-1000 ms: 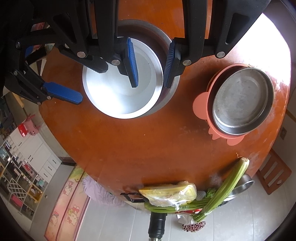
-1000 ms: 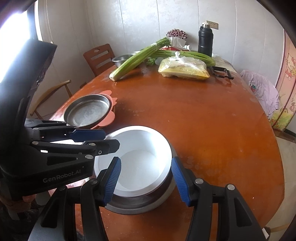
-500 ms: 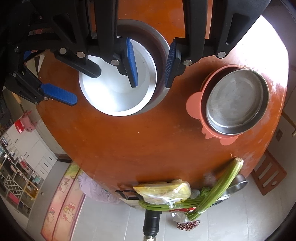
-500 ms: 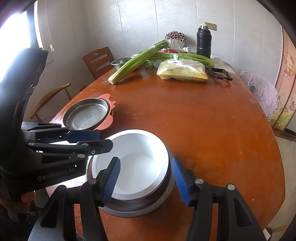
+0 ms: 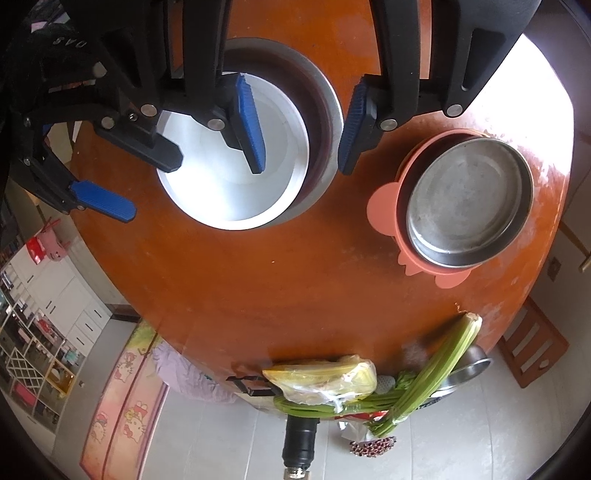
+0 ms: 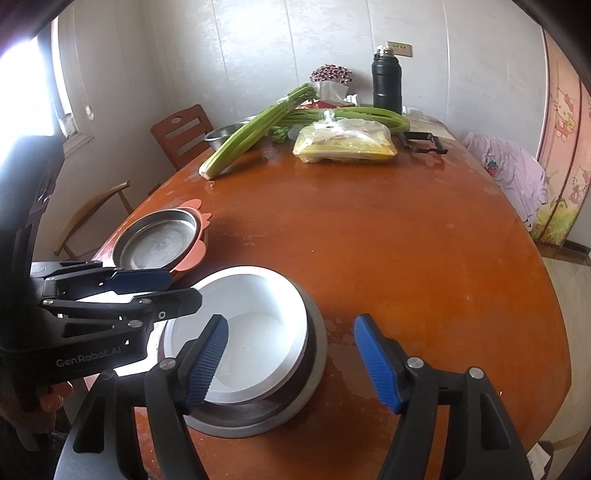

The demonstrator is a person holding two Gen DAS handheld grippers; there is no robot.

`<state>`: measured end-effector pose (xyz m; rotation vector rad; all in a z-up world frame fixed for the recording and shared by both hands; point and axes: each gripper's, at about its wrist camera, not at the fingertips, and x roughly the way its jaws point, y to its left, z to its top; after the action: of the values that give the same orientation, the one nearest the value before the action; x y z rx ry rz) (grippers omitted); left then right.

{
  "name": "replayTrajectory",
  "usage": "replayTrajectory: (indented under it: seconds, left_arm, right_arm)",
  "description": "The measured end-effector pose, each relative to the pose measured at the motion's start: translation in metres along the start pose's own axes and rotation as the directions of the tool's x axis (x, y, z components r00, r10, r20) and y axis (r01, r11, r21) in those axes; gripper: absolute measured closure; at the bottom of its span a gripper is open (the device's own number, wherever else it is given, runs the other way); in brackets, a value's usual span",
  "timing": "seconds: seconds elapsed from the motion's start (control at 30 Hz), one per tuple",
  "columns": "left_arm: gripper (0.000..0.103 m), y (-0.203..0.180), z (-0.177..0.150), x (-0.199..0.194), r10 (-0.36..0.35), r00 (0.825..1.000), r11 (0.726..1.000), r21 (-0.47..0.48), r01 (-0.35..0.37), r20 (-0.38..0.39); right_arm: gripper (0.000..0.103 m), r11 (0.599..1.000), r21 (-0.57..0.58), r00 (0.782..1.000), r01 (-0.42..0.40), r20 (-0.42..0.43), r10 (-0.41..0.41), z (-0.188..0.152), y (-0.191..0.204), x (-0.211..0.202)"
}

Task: Organize plates and bowls
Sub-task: 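Open the left tool to release the white bowl inside the stack, then grip the rim of the deep steel bowl stack with the left tool and lift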

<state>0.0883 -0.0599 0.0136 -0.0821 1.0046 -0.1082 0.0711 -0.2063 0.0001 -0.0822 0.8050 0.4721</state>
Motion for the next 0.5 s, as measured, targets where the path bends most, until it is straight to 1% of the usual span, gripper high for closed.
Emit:
replayTrajectory:
  seconds: [0.27,0.5]
  left_arm:
    - [0.05,0.012,-0.005,0.001,-0.018,1.0,0.999,-0.039,0.017,-0.004]
    - [0.047,0.016,-0.013,0.007,-0.029,0.999,0.997,-0.067,0.027,-0.02]
  right_arm:
    - [0.027,1.0,0.018,1.0,0.017,-0.015,-0.016,-0.003,-0.006,0.004]
    - [0.027,0.999,0.033,0.998,-0.005,-0.061,0.007,-0.008,-0.007,0.017]
